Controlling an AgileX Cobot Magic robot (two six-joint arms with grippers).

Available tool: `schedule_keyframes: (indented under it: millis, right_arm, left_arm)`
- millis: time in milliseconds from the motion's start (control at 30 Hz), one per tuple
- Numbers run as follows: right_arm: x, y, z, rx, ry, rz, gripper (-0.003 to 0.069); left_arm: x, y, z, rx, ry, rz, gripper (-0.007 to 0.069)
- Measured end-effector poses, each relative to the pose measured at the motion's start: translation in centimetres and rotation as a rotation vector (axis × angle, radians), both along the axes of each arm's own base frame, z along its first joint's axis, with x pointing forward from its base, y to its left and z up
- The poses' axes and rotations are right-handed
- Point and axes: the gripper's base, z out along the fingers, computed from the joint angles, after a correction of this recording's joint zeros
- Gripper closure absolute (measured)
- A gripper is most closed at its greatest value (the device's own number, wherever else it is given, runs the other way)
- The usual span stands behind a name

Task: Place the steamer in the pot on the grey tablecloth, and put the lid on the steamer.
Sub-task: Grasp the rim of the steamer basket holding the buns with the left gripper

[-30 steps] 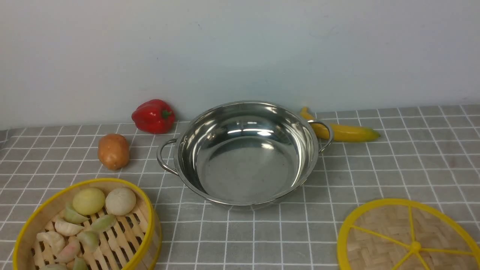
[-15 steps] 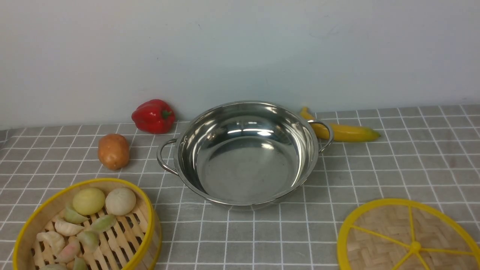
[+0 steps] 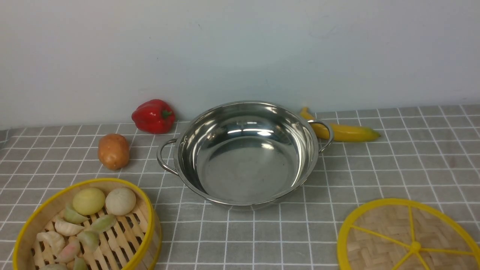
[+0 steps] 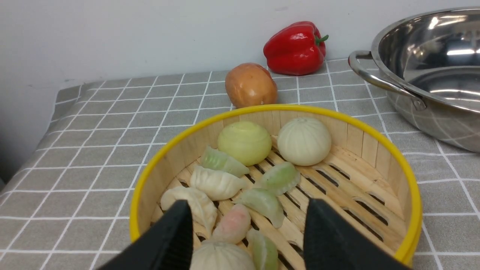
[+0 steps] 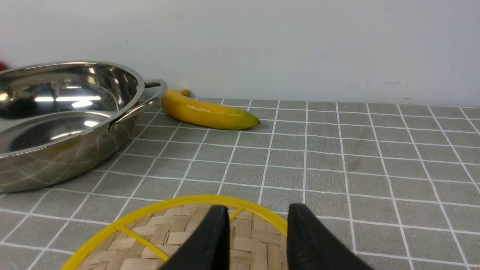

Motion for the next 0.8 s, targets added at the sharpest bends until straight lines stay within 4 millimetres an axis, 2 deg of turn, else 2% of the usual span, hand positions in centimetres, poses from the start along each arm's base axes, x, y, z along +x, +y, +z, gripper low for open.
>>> schedule_keyframes:
  millis: [100, 467, 600, 667, 700, 800]
  right_arm:
    - [0.0, 0.0, 0.0, 0.0, 0.0, 0.0, 0.0416]
    - [0.0, 0.0, 0.0, 0.0, 0.0, 0.0, 0.0416]
    - [0.0, 0.0, 0.0, 0.0, 0.0, 0.0, 0.0416]
    - [0.0, 0.0, 0.0, 0.0, 0.0, 0.0, 0.0416]
    - [0.0, 0.0, 0.0, 0.0, 0.0, 0.0, 0.0416]
    - [0.0, 0.0, 0.0, 0.0, 0.0, 0.0, 0.0416]
  left_arm:
    - [0.0, 0.0, 0.1, -0.005, -0.011, 0.001, 0.0248]
    - [0.3, 0.2, 2.7, -0.324, -0.33, 0.064, 0.0248]
    - [0.2, 0.5, 3.2, -0.419, -0.391, 0.088, 0.0248]
    - [0.1, 0.2, 4.0, -0.46, -0.387, 0.07, 0.0248]
    - [-0.3, -0.2, 5.6, -0.469, -0.372, 0.028, 0.0248]
    - [-1.0, -0.9, 7.8, -0.448, -0.339, -0.038, 0.0248]
